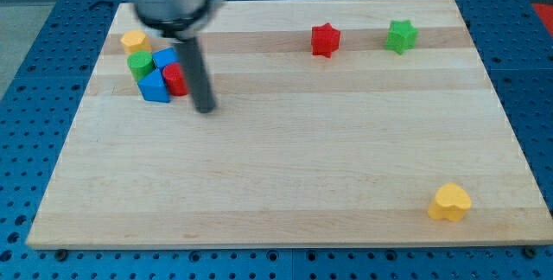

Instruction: Move your arm towards the right side of the board

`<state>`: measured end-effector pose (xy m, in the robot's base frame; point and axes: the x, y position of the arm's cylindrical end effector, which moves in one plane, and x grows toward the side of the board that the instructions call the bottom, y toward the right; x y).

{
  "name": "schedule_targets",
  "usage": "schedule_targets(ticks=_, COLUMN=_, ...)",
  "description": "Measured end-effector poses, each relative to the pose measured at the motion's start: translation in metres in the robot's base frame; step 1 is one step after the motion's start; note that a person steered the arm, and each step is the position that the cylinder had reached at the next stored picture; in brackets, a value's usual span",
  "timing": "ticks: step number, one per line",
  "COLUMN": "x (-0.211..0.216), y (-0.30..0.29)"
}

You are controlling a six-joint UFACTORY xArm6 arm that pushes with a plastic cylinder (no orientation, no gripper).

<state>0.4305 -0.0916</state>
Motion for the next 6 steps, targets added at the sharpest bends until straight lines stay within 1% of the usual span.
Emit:
schedule_targets(ticks=1, x=0.000, y=0.075)
schedule_targets(ticks=2, x=-0.019, y=0.177)
schedule_targets(ticks=3, x=-0.050, y=0.274)
schedule_targets(ticks=4, x=-0.085, y=0.340)
schedule_targets(ticks=6, x=-0.144, y=0.338)
